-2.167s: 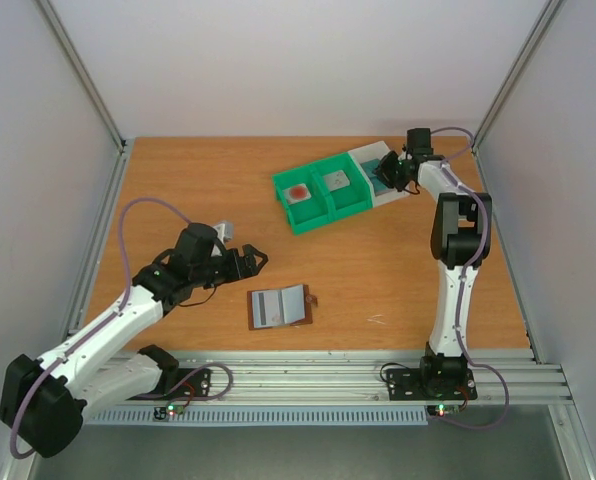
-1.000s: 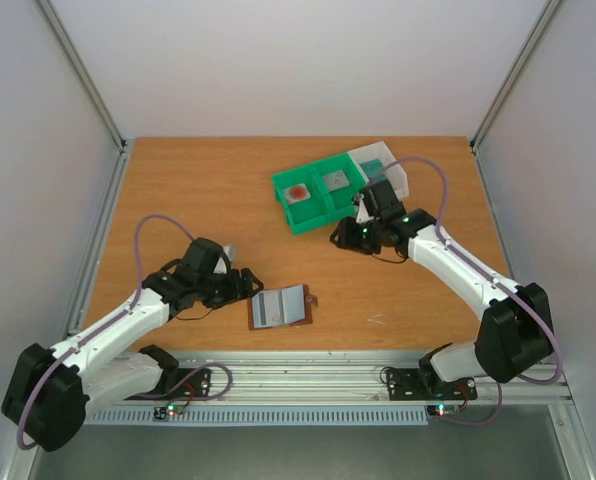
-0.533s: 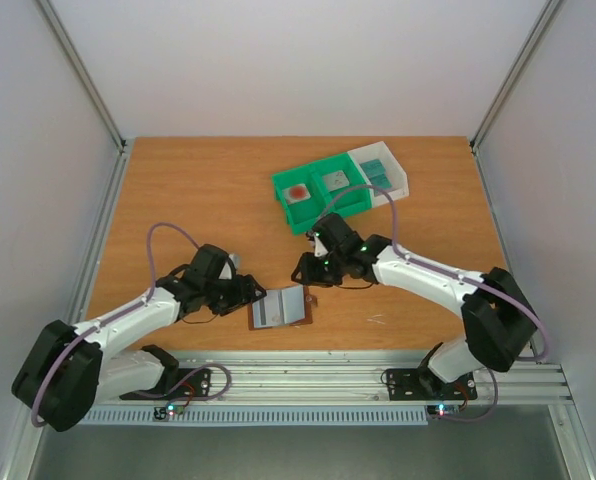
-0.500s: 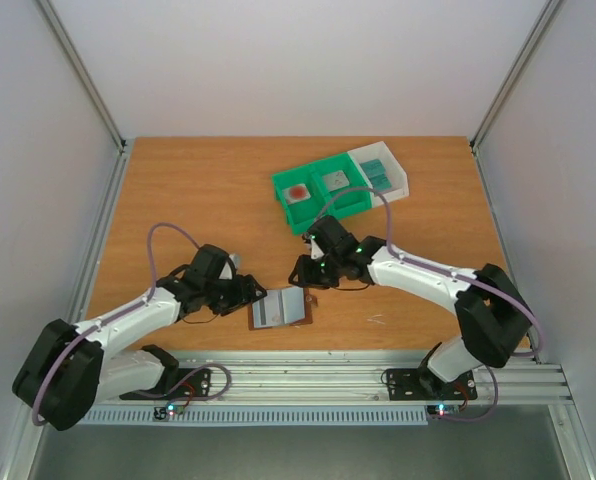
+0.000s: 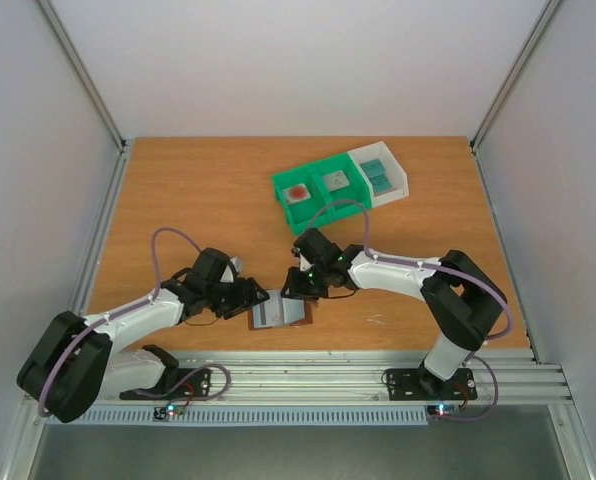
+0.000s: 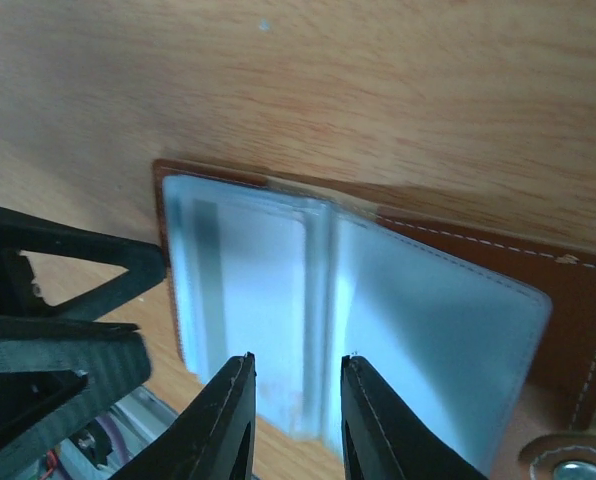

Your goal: Take the credit cards out of the card holder

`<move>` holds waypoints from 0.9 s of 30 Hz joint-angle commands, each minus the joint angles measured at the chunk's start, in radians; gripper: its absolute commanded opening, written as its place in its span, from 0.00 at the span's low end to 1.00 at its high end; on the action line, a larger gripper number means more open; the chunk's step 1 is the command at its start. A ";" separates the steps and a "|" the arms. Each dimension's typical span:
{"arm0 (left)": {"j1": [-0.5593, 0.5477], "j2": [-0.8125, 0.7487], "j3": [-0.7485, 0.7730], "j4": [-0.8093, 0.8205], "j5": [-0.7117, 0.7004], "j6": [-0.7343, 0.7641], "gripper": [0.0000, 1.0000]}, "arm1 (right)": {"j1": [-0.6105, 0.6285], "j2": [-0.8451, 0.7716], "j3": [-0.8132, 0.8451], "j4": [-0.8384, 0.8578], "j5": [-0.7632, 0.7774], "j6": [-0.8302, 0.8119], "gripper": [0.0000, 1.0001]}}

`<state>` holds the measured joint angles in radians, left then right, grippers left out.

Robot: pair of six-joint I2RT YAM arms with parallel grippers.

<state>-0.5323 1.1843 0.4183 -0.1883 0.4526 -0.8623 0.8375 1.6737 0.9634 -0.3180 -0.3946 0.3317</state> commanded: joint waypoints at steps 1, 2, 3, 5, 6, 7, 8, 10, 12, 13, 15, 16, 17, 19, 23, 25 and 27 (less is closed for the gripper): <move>-0.001 0.018 -0.024 0.105 0.042 -0.022 0.69 | 0.013 0.026 -0.035 0.044 -0.007 0.020 0.25; -0.001 0.020 -0.025 0.109 0.048 -0.027 0.68 | 0.014 0.030 -0.041 0.047 -0.004 0.019 0.24; -0.001 0.021 -0.023 0.112 0.049 -0.029 0.68 | 0.014 0.035 -0.048 0.050 0.000 0.017 0.24; -0.001 0.021 -0.020 0.112 0.053 -0.033 0.68 | 0.014 0.046 -0.068 0.057 0.015 0.015 0.23; -0.001 0.018 -0.019 0.110 0.054 -0.034 0.68 | 0.014 0.051 -0.080 0.064 0.017 0.019 0.22; -0.001 0.015 -0.018 0.108 0.055 -0.036 0.68 | 0.015 0.055 -0.095 0.080 0.015 0.024 0.22; -0.001 0.011 -0.017 0.107 0.054 -0.038 0.68 | 0.016 0.059 -0.108 0.094 0.014 0.029 0.22; 0.000 0.001 -0.015 0.105 0.056 -0.042 0.68 | 0.020 0.064 -0.130 0.110 0.016 0.037 0.21; -0.001 -0.008 -0.012 0.104 0.058 -0.049 0.68 | 0.023 0.064 -0.147 0.121 0.026 0.041 0.21; 0.000 -0.012 -0.012 0.104 0.058 -0.052 0.68 | 0.024 0.063 -0.155 0.129 0.029 0.044 0.21; -0.001 -0.019 -0.009 0.107 0.060 -0.056 0.67 | 0.025 0.063 -0.167 0.140 0.033 0.050 0.20; -0.001 -0.021 -0.009 0.109 0.062 -0.060 0.67 | 0.025 0.063 -0.171 0.144 0.032 0.052 0.20; -0.001 -0.024 -0.009 0.114 0.066 -0.062 0.67 | 0.025 0.063 -0.175 0.150 0.031 0.054 0.20; -0.001 -0.027 -0.010 0.130 0.071 -0.068 0.67 | 0.025 0.060 -0.182 0.159 0.030 0.057 0.20; -0.001 -0.016 -0.007 0.131 0.068 -0.069 0.67 | 0.026 0.035 -0.183 0.149 0.038 0.061 0.20; -0.001 -0.010 -0.011 0.134 0.065 -0.069 0.67 | 0.026 0.008 -0.175 0.140 0.039 0.061 0.20; -0.001 -0.008 -0.015 0.136 0.059 -0.070 0.67 | 0.026 -0.025 -0.165 0.133 0.031 0.060 0.20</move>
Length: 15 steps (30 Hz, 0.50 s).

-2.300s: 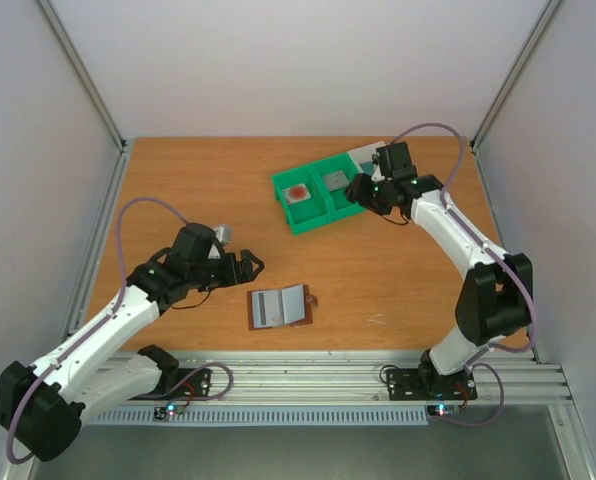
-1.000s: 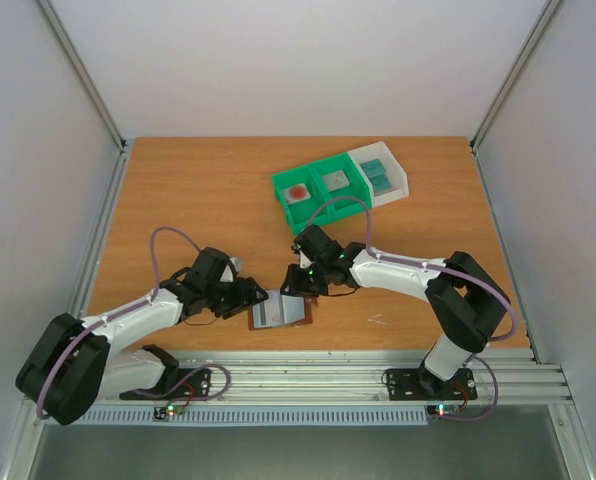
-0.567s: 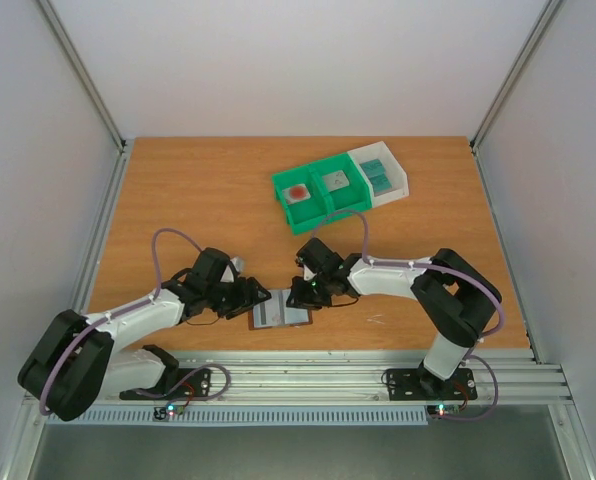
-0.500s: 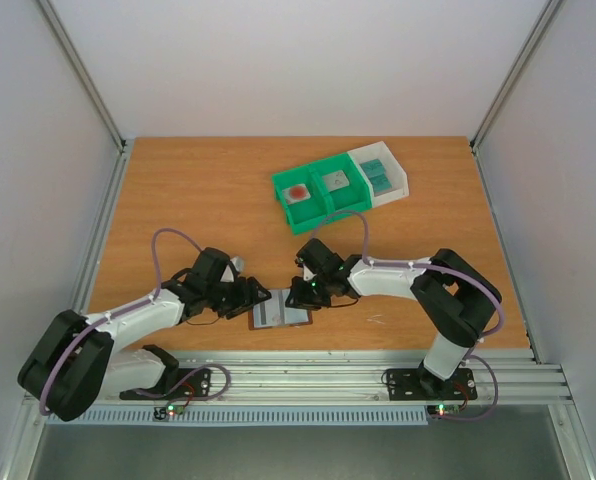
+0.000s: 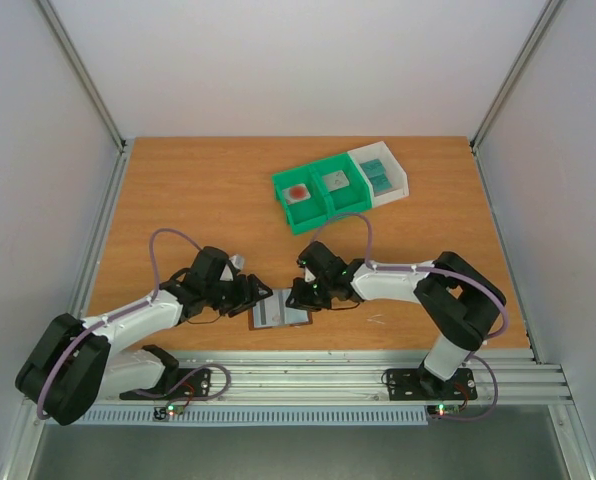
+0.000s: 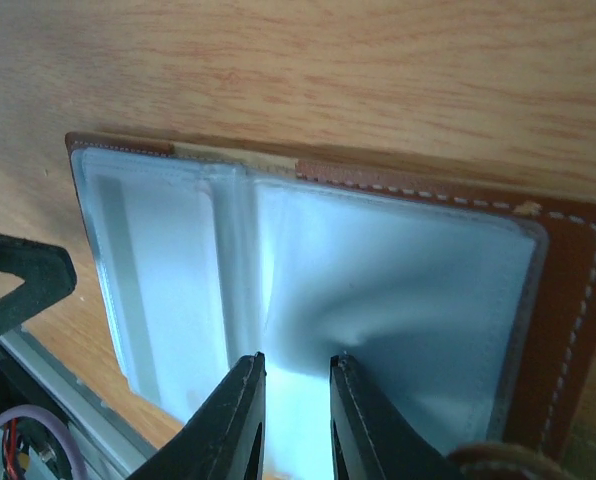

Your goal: Take the credit cards out of the card holder

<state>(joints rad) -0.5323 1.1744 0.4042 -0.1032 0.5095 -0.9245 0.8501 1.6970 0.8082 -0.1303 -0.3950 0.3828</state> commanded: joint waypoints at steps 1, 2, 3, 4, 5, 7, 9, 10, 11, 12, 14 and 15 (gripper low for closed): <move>-0.001 0.005 -0.002 0.052 -0.001 -0.008 0.67 | 0.014 -0.056 -0.001 -0.057 0.022 0.006 0.20; -0.001 0.007 -0.003 0.054 -0.003 -0.009 0.67 | 0.014 -0.060 0.008 -0.058 0.011 0.006 0.20; -0.001 0.008 -0.005 0.059 -0.003 -0.010 0.67 | 0.014 -0.062 0.016 -0.057 -0.004 0.006 0.20; -0.001 0.010 -0.005 0.063 -0.001 -0.013 0.67 | 0.018 -0.061 0.024 -0.055 -0.015 0.007 0.20; -0.001 0.011 -0.007 0.067 0.000 -0.015 0.66 | 0.022 -0.062 0.032 -0.053 -0.022 0.010 0.20; -0.001 0.007 -0.009 0.068 0.000 -0.019 0.66 | 0.033 -0.059 0.047 -0.049 -0.024 0.014 0.20; -0.001 0.001 -0.014 0.065 -0.008 -0.020 0.66 | 0.044 -0.050 0.064 -0.049 -0.020 0.016 0.20; -0.001 -0.003 -0.018 0.063 -0.014 -0.020 0.66 | 0.047 -0.042 0.073 -0.050 -0.020 0.016 0.19; -0.001 -0.005 -0.022 0.062 -0.016 -0.020 0.66 | 0.050 -0.033 0.082 -0.051 -0.021 0.019 0.19; -0.001 -0.006 -0.024 0.060 -0.017 -0.020 0.66 | 0.052 -0.023 0.090 -0.051 -0.021 0.019 0.18; -0.001 -0.005 -0.029 0.059 -0.016 -0.020 0.66 | 0.056 -0.006 0.099 -0.051 -0.014 0.018 0.17; -0.001 -0.005 -0.031 0.059 -0.015 -0.020 0.66 | 0.057 0.001 0.103 -0.051 -0.009 0.018 0.17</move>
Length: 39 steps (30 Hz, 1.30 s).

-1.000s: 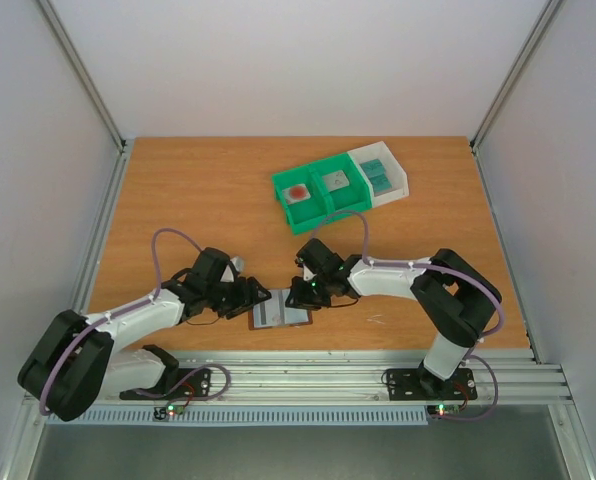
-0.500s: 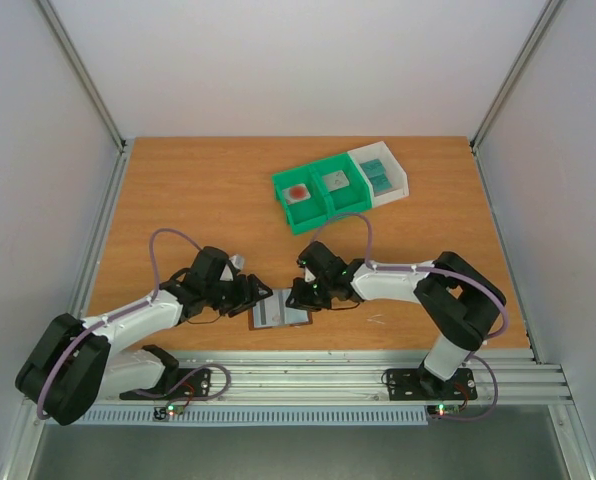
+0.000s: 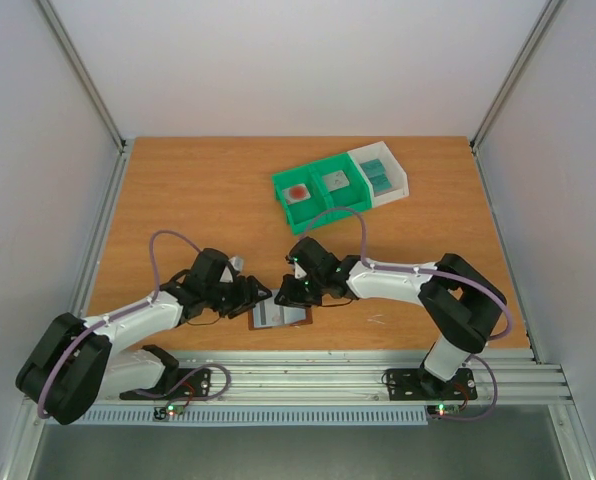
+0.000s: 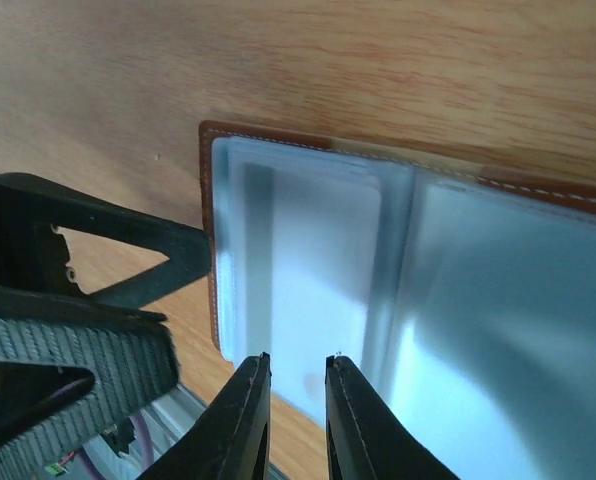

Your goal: Take the credit cards out of the card holder

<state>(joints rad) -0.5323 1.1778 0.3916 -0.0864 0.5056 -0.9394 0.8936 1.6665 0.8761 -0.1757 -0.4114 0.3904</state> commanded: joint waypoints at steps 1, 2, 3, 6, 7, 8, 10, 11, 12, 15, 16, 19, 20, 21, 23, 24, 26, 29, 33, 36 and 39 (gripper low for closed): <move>0.000 -0.010 -0.020 0.042 -0.010 -0.006 0.66 | 0.014 0.038 0.038 -0.005 0.012 0.010 0.17; -0.001 -0.011 -0.021 0.041 -0.010 -0.007 0.66 | 0.014 0.047 0.041 -0.007 0.015 0.009 0.17; -0.001 -0.014 -0.024 0.041 -0.010 -0.008 0.66 | 0.014 0.056 0.045 -0.009 0.016 0.008 0.17; -0.001 -0.022 -0.027 0.042 -0.009 -0.010 0.66 | 0.015 0.082 0.049 -0.005 0.011 0.010 0.16; -0.001 -0.024 -0.027 0.044 -0.010 -0.010 0.66 | 0.016 0.088 0.048 -0.002 0.011 0.011 0.15; -0.001 -0.026 -0.027 0.045 -0.010 -0.010 0.66 | 0.016 0.093 0.046 -0.001 0.012 0.011 0.15; -0.001 -0.026 -0.025 0.045 -0.010 -0.010 0.66 | 0.016 0.104 0.046 -0.002 0.014 0.008 0.14; -0.001 -0.025 -0.025 0.045 -0.009 -0.010 0.66 | 0.016 0.111 0.047 -0.004 0.012 0.005 0.14; -0.001 -0.024 -0.026 0.048 -0.008 -0.010 0.66 | 0.016 0.121 0.049 -0.009 0.011 0.003 0.14; -0.001 -0.020 -0.025 0.049 -0.005 -0.010 0.66 | 0.018 0.130 0.039 -0.019 0.027 0.003 0.08; -0.001 -0.019 -0.025 0.049 -0.004 -0.010 0.66 | 0.018 0.128 0.033 -0.022 0.035 0.003 0.07; -0.001 -0.021 -0.025 0.048 -0.002 -0.010 0.66 | 0.018 0.124 0.021 -0.044 0.060 -0.005 0.03; -0.001 -0.021 -0.024 0.048 -0.001 -0.010 0.66 | 0.018 0.123 0.018 -0.047 0.066 -0.006 0.02; -0.001 -0.021 -0.023 0.050 -0.001 -0.011 0.66 | 0.018 0.123 0.015 -0.048 0.069 -0.005 0.01; -0.001 -0.022 -0.024 0.063 0.003 -0.012 0.66 | 0.018 0.122 0.009 -0.045 0.070 -0.004 0.01; 0.000 -0.023 -0.024 0.068 0.005 -0.014 0.66 | 0.018 0.122 0.005 -0.041 0.069 -0.002 0.01; -0.001 -0.021 -0.021 0.072 0.007 -0.016 0.66 | 0.018 0.119 0.001 -0.032 0.067 -0.001 0.01; -0.001 -0.015 -0.021 0.076 0.012 -0.018 0.66 | 0.018 0.121 0.000 -0.028 0.069 0.001 0.01; -0.001 -0.017 -0.022 0.076 0.023 -0.022 0.66 | 0.018 0.121 -0.003 -0.022 0.065 0.004 0.01; -0.001 -0.023 -0.025 0.114 0.025 -0.028 0.66 | 0.018 0.121 -0.005 -0.016 0.065 0.006 0.01; -0.001 -0.013 -0.026 0.124 0.027 -0.032 0.66 | 0.018 0.119 -0.008 -0.015 0.065 0.009 0.01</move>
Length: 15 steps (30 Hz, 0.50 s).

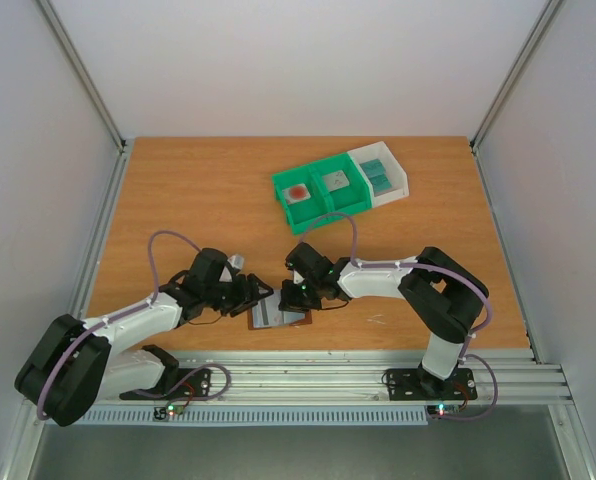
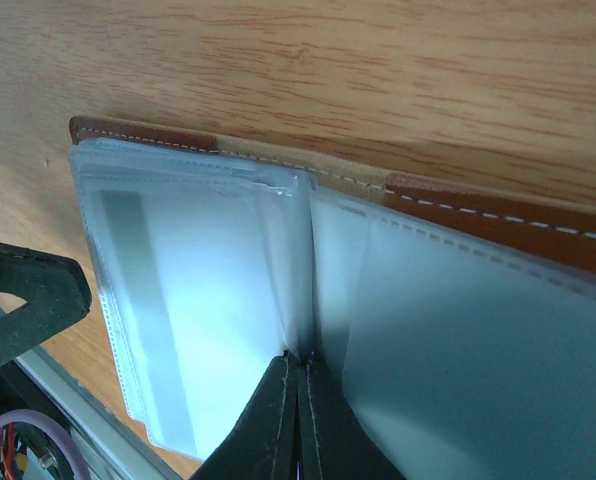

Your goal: Take the credit cards out of the card holder

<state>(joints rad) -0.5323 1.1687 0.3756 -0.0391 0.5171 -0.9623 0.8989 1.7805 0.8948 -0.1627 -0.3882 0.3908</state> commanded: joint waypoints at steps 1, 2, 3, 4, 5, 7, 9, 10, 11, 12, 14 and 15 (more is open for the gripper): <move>-0.001 0.000 -0.011 0.079 0.015 -0.009 0.66 | 0.013 0.005 -0.027 -0.028 0.041 0.008 0.01; -0.001 0.006 -0.013 0.085 0.017 -0.009 0.66 | 0.012 0.005 -0.027 -0.028 0.041 0.008 0.01; -0.001 0.011 -0.015 0.093 0.019 -0.010 0.66 | 0.013 0.005 -0.027 -0.026 0.041 0.008 0.01; -0.001 0.017 -0.018 0.100 0.020 -0.011 0.66 | 0.013 0.004 -0.027 -0.026 0.042 0.008 0.01; -0.001 0.022 -0.018 0.103 0.020 -0.013 0.66 | 0.013 0.003 -0.028 -0.026 0.042 0.008 0.01; -0.001 0.029 -0.020 0.105 0.020 -0.012 0.66 | 0.012 0.003 -0.028 -0.024 0.042 0.008 0.01; -0.001 0.032 -0.021 0.107 0.019 -0.010 0.66 | 0.014 0.003 -0.028 -0.024 0.043 0.007 0.01; -0.001 0.032 -0.021 0.106 0.018 -0.009 0.66 | 0.012 0.003 -0.028 -0.024 0.043 0.008 0.01; -0.001 0.031 -0.023 0.102 0.016 -0.009 0.66 | 0.013 0.003 -0.028 -0.026 0.043 0.009 0.01; -0.001 0.031 -0.021 0.094 0.012 -0.007 0.66 | 0.013 0.002 -0.028 -0.026 0.044 0.009 0.01; -0.001 0.029 -0.023 0.082 0.008 -0.003 0.66 | 0.012 0.002 -0.029 -0.026 0.046 0.010 0.01; -0.001 0.027 -0.025 0.079 0.008 -0.002 0.66 | 0.012 0.001 -0.028 -0.026 0.046 0.010 0.01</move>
<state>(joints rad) -0.5323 1.1912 0.3645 0.0116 0.5274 -0.9695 0.8989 1.7794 0.8913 -0.1574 -0.3882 0.3920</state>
